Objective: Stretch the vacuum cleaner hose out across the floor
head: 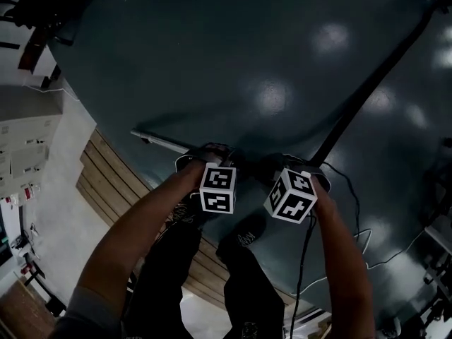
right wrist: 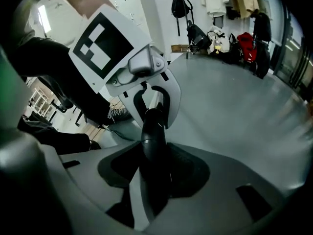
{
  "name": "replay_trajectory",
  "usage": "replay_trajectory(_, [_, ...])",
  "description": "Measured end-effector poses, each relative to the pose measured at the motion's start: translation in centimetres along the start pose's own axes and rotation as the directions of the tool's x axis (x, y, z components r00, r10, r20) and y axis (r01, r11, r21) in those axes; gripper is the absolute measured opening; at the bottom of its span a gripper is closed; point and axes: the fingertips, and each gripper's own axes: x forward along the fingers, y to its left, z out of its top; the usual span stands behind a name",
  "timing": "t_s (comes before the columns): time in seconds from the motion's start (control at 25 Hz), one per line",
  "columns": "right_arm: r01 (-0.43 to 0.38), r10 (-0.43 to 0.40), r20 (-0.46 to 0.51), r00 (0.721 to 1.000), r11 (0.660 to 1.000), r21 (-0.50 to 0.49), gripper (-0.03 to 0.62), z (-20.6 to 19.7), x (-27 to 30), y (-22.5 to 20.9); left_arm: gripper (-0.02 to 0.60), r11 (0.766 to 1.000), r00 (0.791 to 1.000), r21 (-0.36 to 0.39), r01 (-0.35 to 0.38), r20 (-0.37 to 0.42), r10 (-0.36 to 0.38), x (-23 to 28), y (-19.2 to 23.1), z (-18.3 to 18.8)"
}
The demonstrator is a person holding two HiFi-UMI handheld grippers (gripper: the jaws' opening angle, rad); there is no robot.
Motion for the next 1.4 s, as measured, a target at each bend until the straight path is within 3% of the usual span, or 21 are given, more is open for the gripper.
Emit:
replay_trajectory(0.16, [-0.007,0.007,0.006,1.000,1.000,0.007,0.164,-1.2,2.3,0.8,0.155,0.998,0.998,-0.040,-0.049,0.028,0.050,1.3,-1.1,-0.9])
replay_trajectory(0.24, [-0.024,0.024,-0.014,1.000,1.000,0.015,0.164,-2.1,3.5,1.2,0.181,0.990,0.997,-0.141,-0.021,0.077,0.032,0.8,-1.6,-1.4])
replay_trajectory(0.32, [-0.046,0.047,-0.048,0.998,0.999,0.025,0.164,-3.3,4.8,1.6,0.206,0.960,0.991,-0.278,0.035,0.132,0.002,-0.2,-2.1,-2.2])
replay_trajectory(0.4, [-0.068,0.071,-0.090,0.993,0.997,0.027,0.164,-4.5,6.4,2.2,0.206,0.904,0.985,-0.417,0.090,0.170,-0.020,-0.7,-2.5,-3.5])
replay_trajectory(0.52, [-0.104,0.105,-0.137,0.985,0.994,0.013,0.164,-5.8,9.3,3.2,0.206,0.788,0.978,-0.598,0.144,0.210,-0.019,-0.6,-2.5,-5.0])
replay_trajectory(0.64, [-0.148,0.144,-0.166,0.976,0.989,-0.011,0.164,-6.4,12.0,4.1,0.204,0.683,0.970,-0.709,0.176,0.242,0.001,0.0,-2.4,-5.3])
replay_trajectory(0.72, [-0.180,0.173,-0.197,0.965,0.984,-0.017,0.161,-7.2,14.2,5.1,0.204,0.647,0.965,-0.736,0.200,0.263,0.001,0.5,-3.2,-5.7])
replay_trajectory(0.88, [-0.238,0.228,-0.252,0.941,0.971,-0.008,0.161,-8.9,18.5,7.3,0.204,0.644,0.962,-0.731,0.227,0.271,-0.031,1.6,-5.9,-7.5])
replay_trajectory(1.12, [-0.290,0.315,-0.249,0.916,0.948,0.132,0.164,-10.2,20.9,8.0,0.204,0.591,0.955,-0.756,0.283,0.281,-0.097,2.8,-9.4,-8.5])
replay_trajectory(1.28, [-0.205,0.249,-0.238,0.939,0.959,0.196,0.186,-10.4,20.4,6.8,0.204,0.588,0.952,-0.754,0.293,0.288,-0.106,2.2,-10.0,-8.3])
replay_trajectory(1.4, [-0.129,0.183,-0.193,0.964,0.957,0.261,0.218,-9.8,18.5,5.2,0.204,0.569,0.955,-0.771,0.286,0.276,-0.106,1.4,-10.1,-8.1])
